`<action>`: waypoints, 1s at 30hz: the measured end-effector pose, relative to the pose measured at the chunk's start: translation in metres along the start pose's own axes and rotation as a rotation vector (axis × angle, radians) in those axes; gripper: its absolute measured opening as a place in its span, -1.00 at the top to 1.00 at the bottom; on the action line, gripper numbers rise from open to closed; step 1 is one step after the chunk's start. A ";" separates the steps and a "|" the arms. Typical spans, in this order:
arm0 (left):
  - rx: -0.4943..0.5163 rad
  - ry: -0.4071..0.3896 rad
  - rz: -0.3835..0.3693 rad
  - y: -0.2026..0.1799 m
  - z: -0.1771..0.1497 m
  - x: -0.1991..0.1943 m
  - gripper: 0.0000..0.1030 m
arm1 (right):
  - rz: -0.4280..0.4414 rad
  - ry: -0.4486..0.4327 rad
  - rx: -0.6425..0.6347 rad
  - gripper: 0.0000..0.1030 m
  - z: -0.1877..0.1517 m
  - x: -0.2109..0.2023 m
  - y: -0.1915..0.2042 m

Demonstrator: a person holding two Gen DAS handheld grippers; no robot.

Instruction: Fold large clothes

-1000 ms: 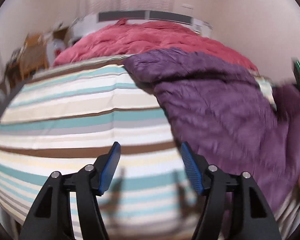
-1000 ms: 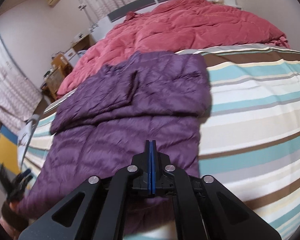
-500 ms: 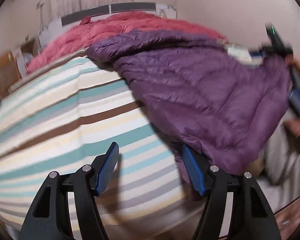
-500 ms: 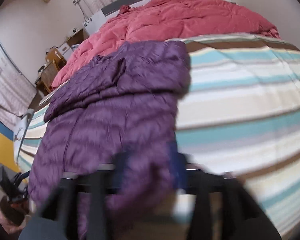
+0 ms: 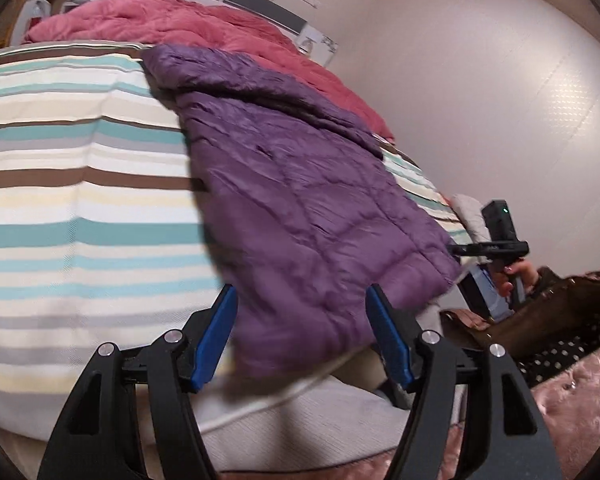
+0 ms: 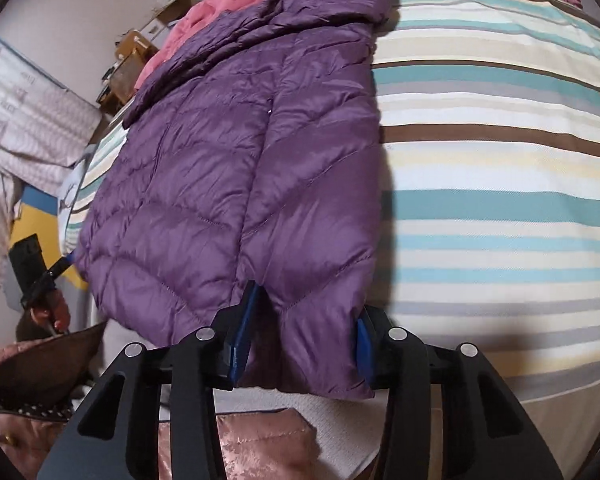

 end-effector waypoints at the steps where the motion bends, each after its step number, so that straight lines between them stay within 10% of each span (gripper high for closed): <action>1: 0.003 0.004 -0.009 -0.003 -0.001 0.000 -0.34 | 0.006 0.000 0.001 0.27 -0.001 -0.001 0.001; 5: 0.010 0.026 -0.008 -0.010 0.000 0.009 -0.45 | -0.003 0.008 -0.025 0.51 0.000 -0.002 0.006; 9: 0.038 0.090 0.029 -0.014 0.003 0.021 0.69 | 0.022 -0.009 -0.042 0.84 0.006 -0.008 0.013; 12: 0.030 0.053 -0.001 -0.018 0.020 0.012 0.86 | 0.064 -0.058 -0.044 0.86 0.020 -0.025 0.018; 30: -0.139 -0.231 0.160 0.033 0.228 0.034 0.96 | 0.273 -0.295 0.137 0.89 0.234 -0.033 0.016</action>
Point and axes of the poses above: each gripper's, at about its wrist camera, not at the fingertips, and x roughly the way its jaws point, y to its left, z to its top, the point moved 3 cm from there along x, roughly the way its jaws point, and after that the axes turned 1 degree about z, right-handed, at the moved point
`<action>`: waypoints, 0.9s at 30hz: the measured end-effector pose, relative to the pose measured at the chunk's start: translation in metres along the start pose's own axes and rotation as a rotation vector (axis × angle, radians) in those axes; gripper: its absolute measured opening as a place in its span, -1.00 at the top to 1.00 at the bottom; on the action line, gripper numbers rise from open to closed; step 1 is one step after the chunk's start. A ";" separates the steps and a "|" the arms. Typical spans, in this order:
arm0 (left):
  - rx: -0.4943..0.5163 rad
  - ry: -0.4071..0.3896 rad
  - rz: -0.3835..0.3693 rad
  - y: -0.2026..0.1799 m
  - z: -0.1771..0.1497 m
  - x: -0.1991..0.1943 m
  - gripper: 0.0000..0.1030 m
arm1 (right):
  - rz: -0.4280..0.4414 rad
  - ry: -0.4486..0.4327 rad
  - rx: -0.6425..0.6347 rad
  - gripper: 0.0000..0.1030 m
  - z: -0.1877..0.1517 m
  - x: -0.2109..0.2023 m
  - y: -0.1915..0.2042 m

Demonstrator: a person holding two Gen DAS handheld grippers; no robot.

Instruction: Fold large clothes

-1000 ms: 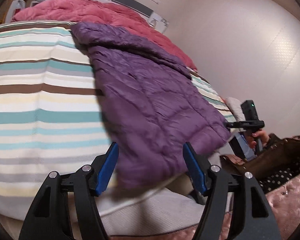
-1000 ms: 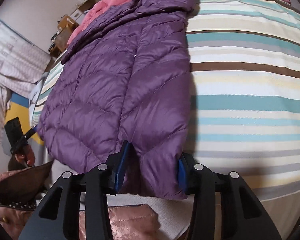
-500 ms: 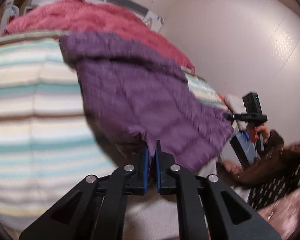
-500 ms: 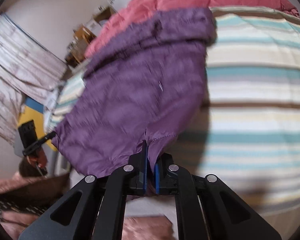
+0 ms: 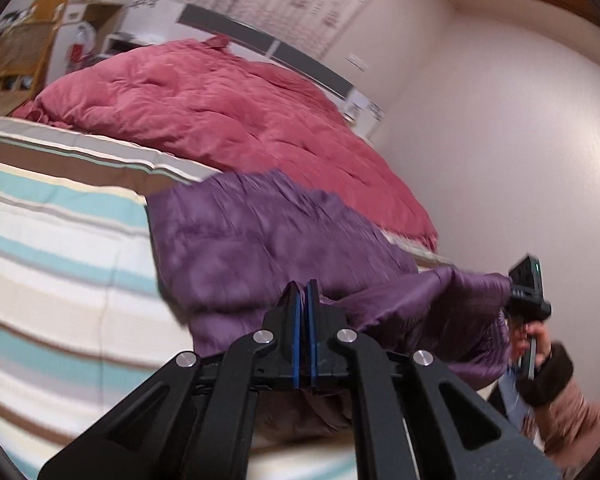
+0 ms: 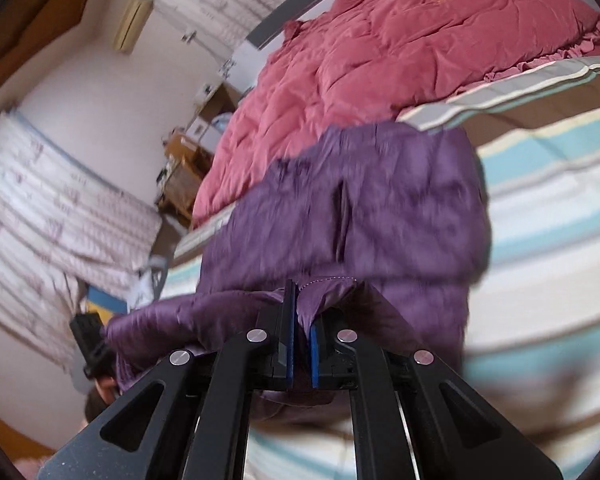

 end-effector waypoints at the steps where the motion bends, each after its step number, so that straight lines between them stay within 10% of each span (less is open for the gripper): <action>1: -0.018 -0.008 0.010 0.006 0.007 0.007 0.95 | -0.004 -0.006 0.009 0.89 0.009 0.005 -0.002; 19: -0.128 0.024 0.217 0.073 0.082 0.162 0.87 | 0.063 -0.120 0.282 0.67 0.105 0.114 -0.090; 20: -0.132 0.027 0.216 0.073 0.080 0.163 0.82 | 0.063 -0.125 0.293 0.57 0.105 0.116 -0.094; 22: -0.155 0.019 0.265 0.080 0.079 0.164 -0.22 | 0.086 -0.143 0.310 0.41 0.105 0.119 -0.098; 23: -0.170 -0.002 0.270 0.084 0.079 0.161 -0.38 | 0.104 -0.159 0.325 0.24 0.104 0.119 -0.101; 27: -0.260 -0.069 0.267 0.103 0.082 0.141 -0.41 | 0.115 -0.290 0.324 -0.35 0.107 0.099 -0.101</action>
Point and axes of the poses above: each gripper's, at about its wrist camera, not at the fingertips, and x roughly the way its jaws point, y to its left, z to its top, the point moved 3 cm from there along x, roughly the way its jaws point, and after that the axes turned 1 degree about z, right-handed, at the moved point
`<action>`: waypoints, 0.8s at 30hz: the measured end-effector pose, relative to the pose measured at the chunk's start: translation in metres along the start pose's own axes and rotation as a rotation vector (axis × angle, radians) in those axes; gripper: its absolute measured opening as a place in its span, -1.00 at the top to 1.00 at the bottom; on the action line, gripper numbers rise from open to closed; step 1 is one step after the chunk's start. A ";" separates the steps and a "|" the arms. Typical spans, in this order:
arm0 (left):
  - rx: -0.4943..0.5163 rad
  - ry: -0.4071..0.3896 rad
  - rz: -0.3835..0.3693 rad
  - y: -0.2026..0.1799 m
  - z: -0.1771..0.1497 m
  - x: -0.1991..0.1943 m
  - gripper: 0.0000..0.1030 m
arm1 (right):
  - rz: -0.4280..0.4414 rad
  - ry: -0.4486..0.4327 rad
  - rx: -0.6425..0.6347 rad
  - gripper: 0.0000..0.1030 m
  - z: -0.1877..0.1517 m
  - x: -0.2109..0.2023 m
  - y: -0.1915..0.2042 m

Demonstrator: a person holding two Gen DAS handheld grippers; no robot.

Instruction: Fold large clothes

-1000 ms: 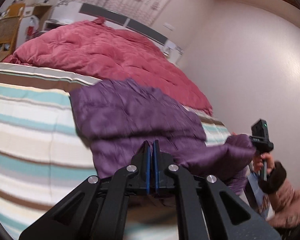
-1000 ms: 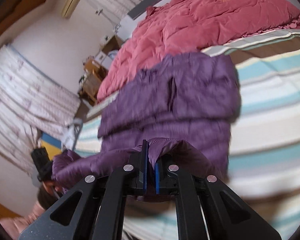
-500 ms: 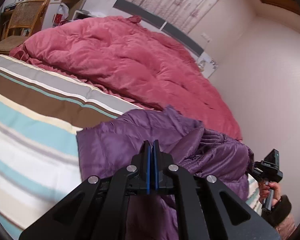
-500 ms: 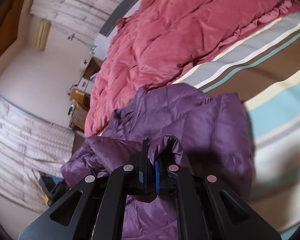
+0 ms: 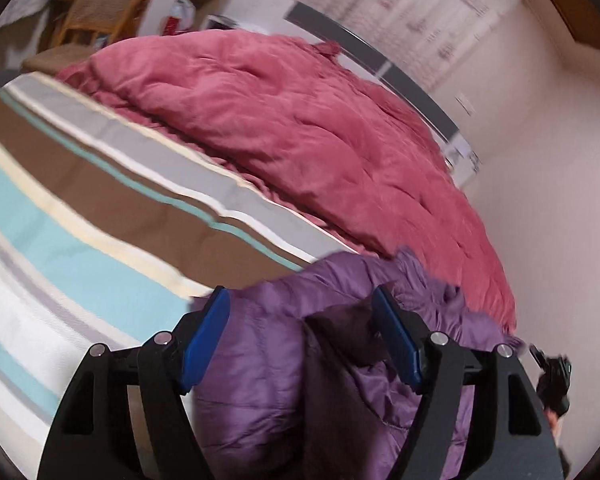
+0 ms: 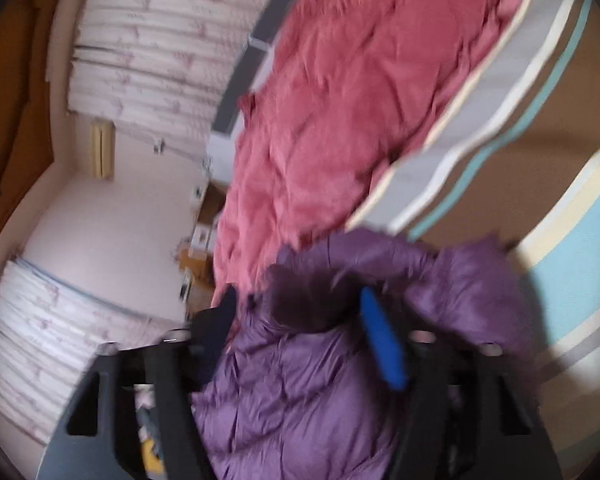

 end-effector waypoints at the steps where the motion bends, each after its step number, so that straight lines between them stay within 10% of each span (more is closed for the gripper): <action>1: -0.009 -0.008 -0.004 0.002 0.001 -0.004 -0.43 | 0.002 -0.013 -0.019 -0.35 0.002 -0.004 0.003; 8: 0.138 -0.060 -0.049 -0.019 -0.026 -0.048 -0.96 | -0.248 0.023 -0.262 -0.68 -0.011 -0.022 0.018; 20: 0.068 0.263 -0.041 0.002 -0.076 -0.002 -0.96 | -0.394 0.163 -0.323 -0.78 -0.054 -0.027 -0.021; 23: 0.070 0.250 -0.101 0.000 -0.083 -0.001 -0.77 | -0.346 0.169 -0.314 -0.49 -0.059 -0.025 -0.025; 24: 0.068 0.260 -0.117 -0.001 -0.085 0.001 -0.39 | -0.336 0.173 -0.300 -0.33 -0.060 -0.024 -0.028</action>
Point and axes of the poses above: each gripper's, at about its wrist camera, not at the fingertips, and x roughly the way its jaws point, y to its left, z to its top, the point moved 3 cm from there along x, roughly the way its jaws point, and after that the axes turned 1 degree about z, right-handed, at the moved point
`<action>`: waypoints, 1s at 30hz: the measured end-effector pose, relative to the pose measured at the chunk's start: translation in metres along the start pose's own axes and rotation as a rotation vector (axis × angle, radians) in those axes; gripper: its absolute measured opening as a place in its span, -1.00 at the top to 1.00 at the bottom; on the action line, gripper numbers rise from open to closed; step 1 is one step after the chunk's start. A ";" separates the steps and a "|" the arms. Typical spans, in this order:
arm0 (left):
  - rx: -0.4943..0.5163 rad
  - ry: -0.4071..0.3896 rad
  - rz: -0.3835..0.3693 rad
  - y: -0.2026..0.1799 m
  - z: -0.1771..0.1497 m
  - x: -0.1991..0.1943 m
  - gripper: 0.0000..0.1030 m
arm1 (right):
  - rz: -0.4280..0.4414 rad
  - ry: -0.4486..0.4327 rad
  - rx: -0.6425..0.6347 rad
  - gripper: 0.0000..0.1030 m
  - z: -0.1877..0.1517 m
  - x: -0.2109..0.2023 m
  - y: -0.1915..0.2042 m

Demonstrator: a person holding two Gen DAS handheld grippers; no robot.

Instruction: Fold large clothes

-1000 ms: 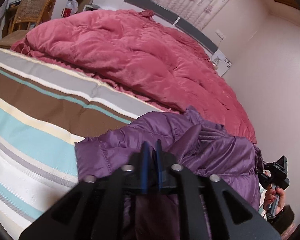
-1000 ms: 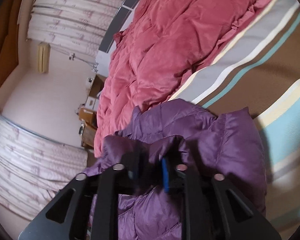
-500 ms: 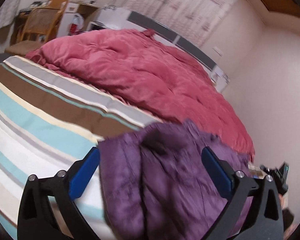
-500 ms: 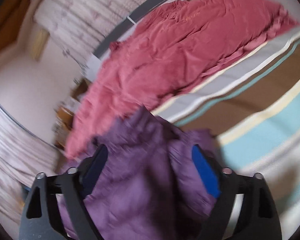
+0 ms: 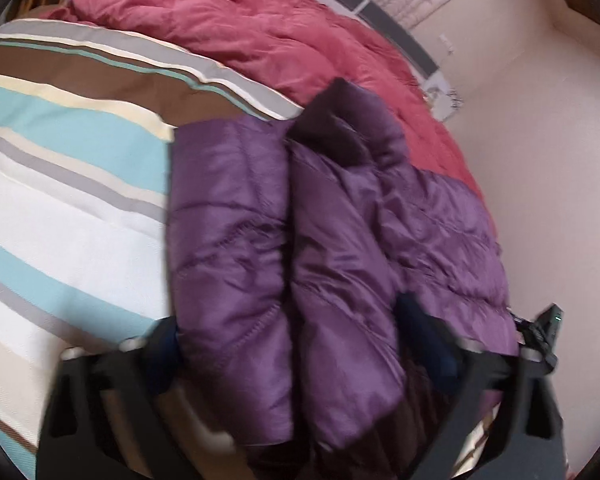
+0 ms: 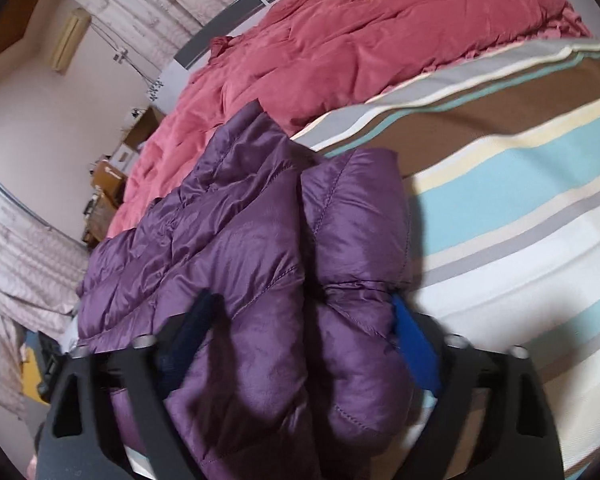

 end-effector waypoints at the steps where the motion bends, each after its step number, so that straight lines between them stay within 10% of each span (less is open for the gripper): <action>1: -0.009 0.015 -0.019 0.000 -0.002 0.002 -0.19 | 0.013 0.002 0.011 -0.12 0.000 0.000 -0.001; 7: 0.031 0.027 -0.084 -0.013 -0.015 -0.008 0.57 | 0.110 0.025 0.032 0.62 -0.007 -0.009 0.003; 30: 0.180 0.098 -0.078 -0.017 -0.165 -0.120 0.45 | 0.186 0.068 0.038 0.68 -0.154 -0.142 -0.005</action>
Point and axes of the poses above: each gripper's, at about its wrist camera, not at the fingertips, and x roughly the way its jaws point, y to its left, z to its top, the point moved 3 cm from there along x, roughly the way its jaws point, and after that the axes turned 1 degree about z, right-handed, at the moved point
